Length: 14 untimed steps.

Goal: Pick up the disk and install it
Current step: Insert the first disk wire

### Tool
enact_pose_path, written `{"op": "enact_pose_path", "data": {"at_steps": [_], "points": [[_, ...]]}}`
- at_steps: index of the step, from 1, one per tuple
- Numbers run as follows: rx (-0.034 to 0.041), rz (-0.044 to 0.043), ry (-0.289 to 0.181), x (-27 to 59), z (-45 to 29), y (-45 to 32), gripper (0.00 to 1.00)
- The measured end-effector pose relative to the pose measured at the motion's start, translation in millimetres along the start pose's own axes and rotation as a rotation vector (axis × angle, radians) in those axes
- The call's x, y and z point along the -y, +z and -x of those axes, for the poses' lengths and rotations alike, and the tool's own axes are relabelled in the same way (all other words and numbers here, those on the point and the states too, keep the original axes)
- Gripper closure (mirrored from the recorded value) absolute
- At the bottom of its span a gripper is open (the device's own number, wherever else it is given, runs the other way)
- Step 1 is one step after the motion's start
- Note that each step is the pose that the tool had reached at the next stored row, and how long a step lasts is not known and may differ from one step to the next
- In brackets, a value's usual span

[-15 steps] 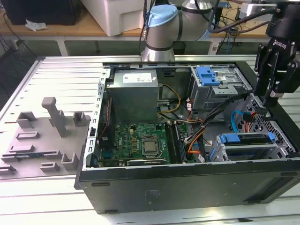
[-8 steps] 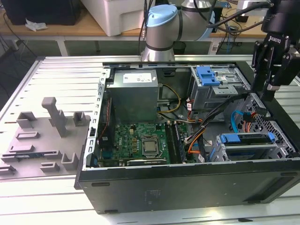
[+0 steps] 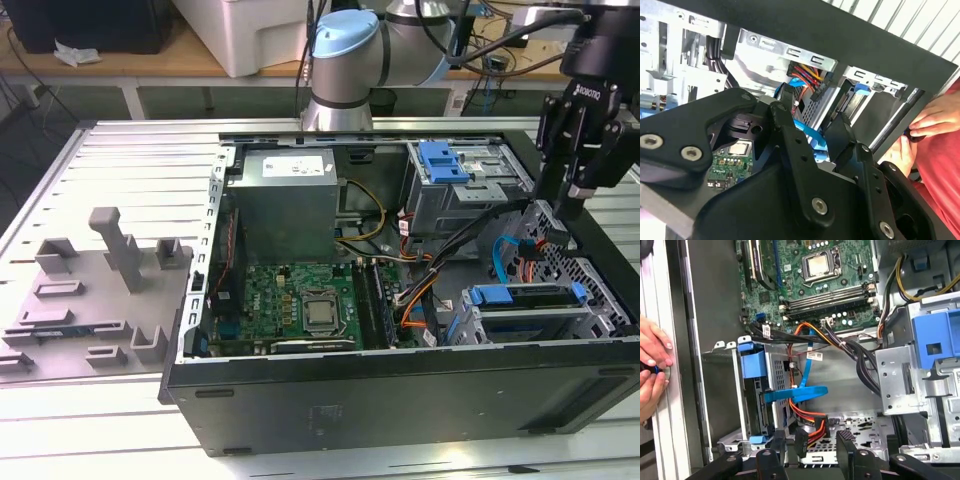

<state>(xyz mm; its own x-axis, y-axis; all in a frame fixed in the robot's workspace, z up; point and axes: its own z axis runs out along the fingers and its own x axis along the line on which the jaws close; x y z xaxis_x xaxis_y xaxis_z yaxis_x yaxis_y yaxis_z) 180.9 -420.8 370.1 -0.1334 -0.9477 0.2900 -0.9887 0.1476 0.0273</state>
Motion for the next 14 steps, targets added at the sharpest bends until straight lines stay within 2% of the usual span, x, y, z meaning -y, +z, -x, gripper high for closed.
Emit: {"op": "enact_pose_path", "data": {"at_steps": [2, 5, 6, 7, 9, 12, 14], "points": [[-0.0014, 0.0072, -0.002, 3.5, 1.3, 2.5, 0.47], [-0.0085, 0.0219, -0.006, 7.4, 2.4, 4.3, 0.47], [-0.0122, 0.0279, -0.008, 8.5, 2.7, 4.5, 0.47], [-0.019, 0.0365, -0.01, 9.6, 2.9, 4.7, 0.47], [-0.0283, 0.0465, -0.013, 10.6, 3.3, 5.4, 0.47], [-0.0439, 0.0475, -0.012, 12.4, 5.8, 13.0, 0.47], [-0.0489, 0.0474, -0.012, 12.8, 6.6, 15.2, 0.47]]}}
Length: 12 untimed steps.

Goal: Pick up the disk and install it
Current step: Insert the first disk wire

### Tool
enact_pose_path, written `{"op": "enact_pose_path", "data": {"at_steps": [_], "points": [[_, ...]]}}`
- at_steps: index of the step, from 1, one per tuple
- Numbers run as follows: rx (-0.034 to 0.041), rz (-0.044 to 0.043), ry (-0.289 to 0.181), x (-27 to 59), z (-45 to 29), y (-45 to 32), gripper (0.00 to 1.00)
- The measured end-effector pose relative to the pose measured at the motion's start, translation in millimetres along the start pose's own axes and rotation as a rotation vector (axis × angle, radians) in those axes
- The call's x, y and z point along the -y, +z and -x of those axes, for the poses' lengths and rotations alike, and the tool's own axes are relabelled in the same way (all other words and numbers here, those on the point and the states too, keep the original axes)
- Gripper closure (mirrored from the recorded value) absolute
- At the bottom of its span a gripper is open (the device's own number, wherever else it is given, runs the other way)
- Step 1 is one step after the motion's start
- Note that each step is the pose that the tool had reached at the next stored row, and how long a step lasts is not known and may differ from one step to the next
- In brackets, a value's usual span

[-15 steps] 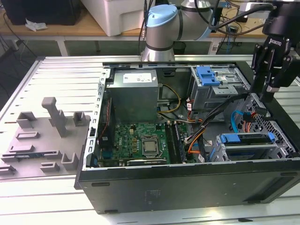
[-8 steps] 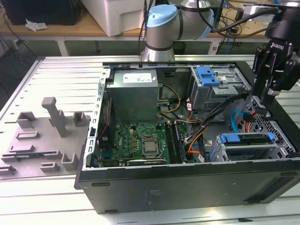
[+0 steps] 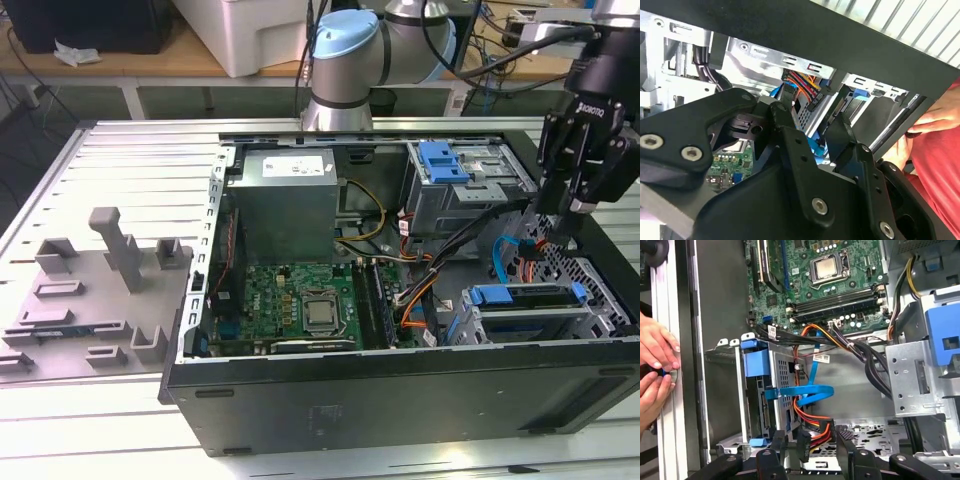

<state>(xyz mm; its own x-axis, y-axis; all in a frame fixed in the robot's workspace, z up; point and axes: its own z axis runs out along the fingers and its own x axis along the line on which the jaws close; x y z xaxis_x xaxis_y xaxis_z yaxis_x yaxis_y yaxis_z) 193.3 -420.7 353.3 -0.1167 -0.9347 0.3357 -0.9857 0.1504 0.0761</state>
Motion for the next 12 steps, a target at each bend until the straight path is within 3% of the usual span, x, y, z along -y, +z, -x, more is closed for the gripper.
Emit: {"op": "enact_pose_path", "data": {"at_steps": [8, 12], "points": [[-0.0448, 0.0095, 0.0, 2.9, 3.2, 7.8, 0.47], [-0.0573, 0.0117, 0.0, 3.2, 4.4, 10.0, 0.47]]}}
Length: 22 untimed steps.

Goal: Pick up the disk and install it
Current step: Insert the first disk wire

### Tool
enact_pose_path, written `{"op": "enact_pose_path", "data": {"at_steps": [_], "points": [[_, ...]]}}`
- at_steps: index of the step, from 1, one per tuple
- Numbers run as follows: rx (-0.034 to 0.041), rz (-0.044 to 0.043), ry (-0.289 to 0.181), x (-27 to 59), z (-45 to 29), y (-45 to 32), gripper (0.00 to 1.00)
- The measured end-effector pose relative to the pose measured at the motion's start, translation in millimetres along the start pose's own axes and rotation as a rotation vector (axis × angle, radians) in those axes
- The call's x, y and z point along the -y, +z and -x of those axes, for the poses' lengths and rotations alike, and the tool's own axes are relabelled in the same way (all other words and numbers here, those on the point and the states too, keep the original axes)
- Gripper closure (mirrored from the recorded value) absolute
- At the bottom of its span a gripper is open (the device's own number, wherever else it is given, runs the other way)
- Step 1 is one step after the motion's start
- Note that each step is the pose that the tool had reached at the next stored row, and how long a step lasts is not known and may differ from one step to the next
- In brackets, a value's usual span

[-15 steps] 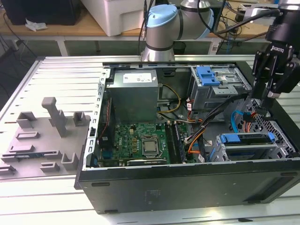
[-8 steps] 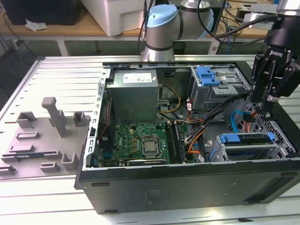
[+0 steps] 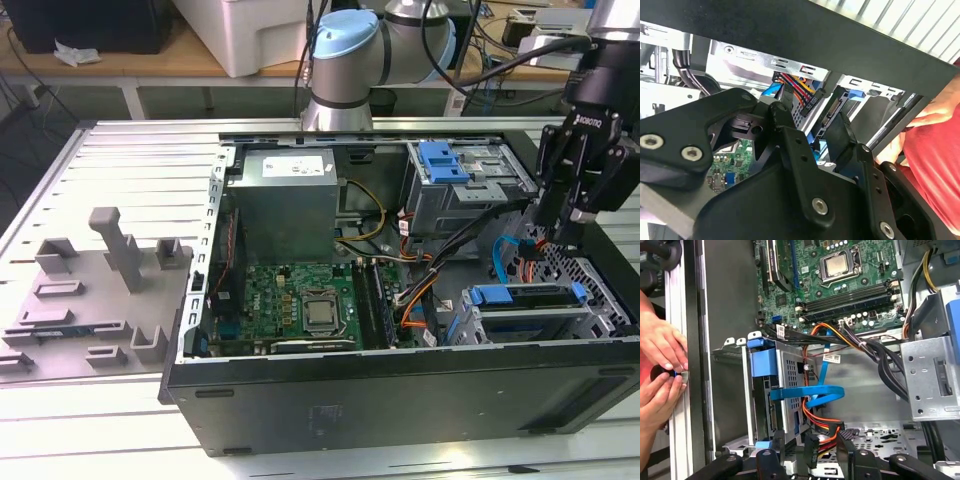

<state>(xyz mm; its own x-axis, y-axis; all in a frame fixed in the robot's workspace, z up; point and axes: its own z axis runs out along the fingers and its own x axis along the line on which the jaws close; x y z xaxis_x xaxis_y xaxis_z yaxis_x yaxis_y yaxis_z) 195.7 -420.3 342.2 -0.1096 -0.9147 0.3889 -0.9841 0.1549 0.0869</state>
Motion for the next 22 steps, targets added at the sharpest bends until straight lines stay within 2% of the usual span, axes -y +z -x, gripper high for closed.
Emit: {"op": "enact_pose_path", "data": {"at_steps": [5, 19, 20, 22], "points": [[-0.0018, 0.0025, -0.001, 4.0, 1.8, 0.3, 0.47], [-0.0036, 0.005, 0.0, 5.4, 3.5, 2.8, 0.47], [-0.0036, 0.0052, 0.001, 5.4, 3.6, 3.0, 0.48], [-0.0038, 0.0054, 0.001, 5.4, 3.7, 3.2, 0.62]]}}
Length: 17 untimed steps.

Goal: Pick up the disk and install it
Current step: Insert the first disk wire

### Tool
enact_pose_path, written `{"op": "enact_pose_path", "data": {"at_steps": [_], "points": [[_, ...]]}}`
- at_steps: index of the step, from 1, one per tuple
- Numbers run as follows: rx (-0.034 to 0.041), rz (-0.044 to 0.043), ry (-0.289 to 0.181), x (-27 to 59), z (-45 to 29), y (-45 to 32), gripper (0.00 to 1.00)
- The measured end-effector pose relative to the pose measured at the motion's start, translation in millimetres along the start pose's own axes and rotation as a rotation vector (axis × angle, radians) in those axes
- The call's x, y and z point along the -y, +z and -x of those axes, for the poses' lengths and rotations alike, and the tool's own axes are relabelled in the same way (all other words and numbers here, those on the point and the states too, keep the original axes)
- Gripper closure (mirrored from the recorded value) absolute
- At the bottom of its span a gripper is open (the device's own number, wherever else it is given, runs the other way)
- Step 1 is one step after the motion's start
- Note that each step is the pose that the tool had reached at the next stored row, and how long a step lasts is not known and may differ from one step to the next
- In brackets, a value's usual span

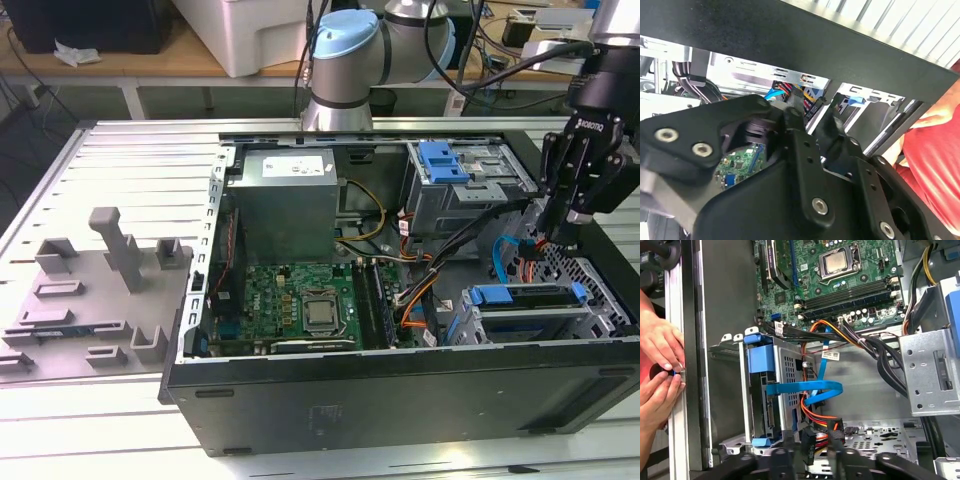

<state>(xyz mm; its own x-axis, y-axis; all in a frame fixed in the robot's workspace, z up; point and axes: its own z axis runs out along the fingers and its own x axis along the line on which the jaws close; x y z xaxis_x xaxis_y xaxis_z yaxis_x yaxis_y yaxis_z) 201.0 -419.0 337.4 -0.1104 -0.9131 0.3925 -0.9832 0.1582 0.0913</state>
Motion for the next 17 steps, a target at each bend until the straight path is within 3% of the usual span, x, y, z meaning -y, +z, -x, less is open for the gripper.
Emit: {"op": "enact_pose_path", "data": {"at_steps": [3, 4, 5, 6, 7, 12, 14, 15, 17], "points": [[-0.0005, 0.0006, 0.001, 0.0, 0.2, 0.6, 0.74], [-0.0006, 0.0007, 0.001, 0.1, 0.3, 0.8, 0.74], [-0.0043, 0.0018, 0.001, 0.2, 1.2, 0.7, 0.74], [-0.0178, 0.003, 0.002, -0.1, 3.5, -0.3, 0.74], [-0.0228, 0.0032, 0.002, -0.2, 4.2, -0.6, 0.74], [-0.0407, 0.0024, 0.004, -0.3, 6.3, -0.8, 0.74], [-0.0552, 0.0023, 0.006, -0.4, 8.6, -1.4, 0.74], [-0.0751, 0.0015, 0.008, -0.7, 12.2, -2.9, 0.74], [-0.0948, 0.0006, 0.011, -0.9, 15.5, -4.0, 0.74]]}}
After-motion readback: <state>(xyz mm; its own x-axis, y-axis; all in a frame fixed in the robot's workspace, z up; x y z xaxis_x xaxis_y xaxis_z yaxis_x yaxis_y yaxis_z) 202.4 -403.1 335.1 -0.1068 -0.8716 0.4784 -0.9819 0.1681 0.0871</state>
